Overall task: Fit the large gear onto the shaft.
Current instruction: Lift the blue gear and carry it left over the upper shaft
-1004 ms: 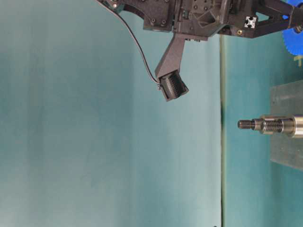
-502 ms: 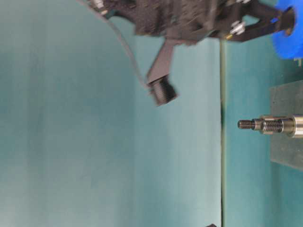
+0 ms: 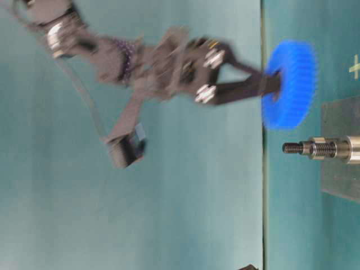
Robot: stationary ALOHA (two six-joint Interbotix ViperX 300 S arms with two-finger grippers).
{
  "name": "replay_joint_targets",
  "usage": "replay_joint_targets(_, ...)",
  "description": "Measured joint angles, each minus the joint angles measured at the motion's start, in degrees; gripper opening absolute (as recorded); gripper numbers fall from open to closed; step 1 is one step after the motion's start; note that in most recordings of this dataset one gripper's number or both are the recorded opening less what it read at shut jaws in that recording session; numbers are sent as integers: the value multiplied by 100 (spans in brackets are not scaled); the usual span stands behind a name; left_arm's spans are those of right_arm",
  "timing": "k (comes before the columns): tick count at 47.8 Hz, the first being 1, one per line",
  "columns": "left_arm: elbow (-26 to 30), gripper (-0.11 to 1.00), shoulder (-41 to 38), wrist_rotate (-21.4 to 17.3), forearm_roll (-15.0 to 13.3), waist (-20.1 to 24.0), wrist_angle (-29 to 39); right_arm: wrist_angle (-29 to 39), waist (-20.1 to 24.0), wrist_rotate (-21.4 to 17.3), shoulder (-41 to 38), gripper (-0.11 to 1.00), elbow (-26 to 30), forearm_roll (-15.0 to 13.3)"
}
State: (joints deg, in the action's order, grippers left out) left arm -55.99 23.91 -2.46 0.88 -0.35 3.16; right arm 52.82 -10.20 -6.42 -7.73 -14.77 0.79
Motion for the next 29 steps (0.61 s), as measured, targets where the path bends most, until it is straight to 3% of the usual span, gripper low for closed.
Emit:
replay_joint_targets(21,0,0,0,9,0,0,-9,800,0,79,-888,49,1521,-9)
replay_joint_targets(29,0,0,0,9,0,0,-9,958,0,149,-1134,49,1767,0)
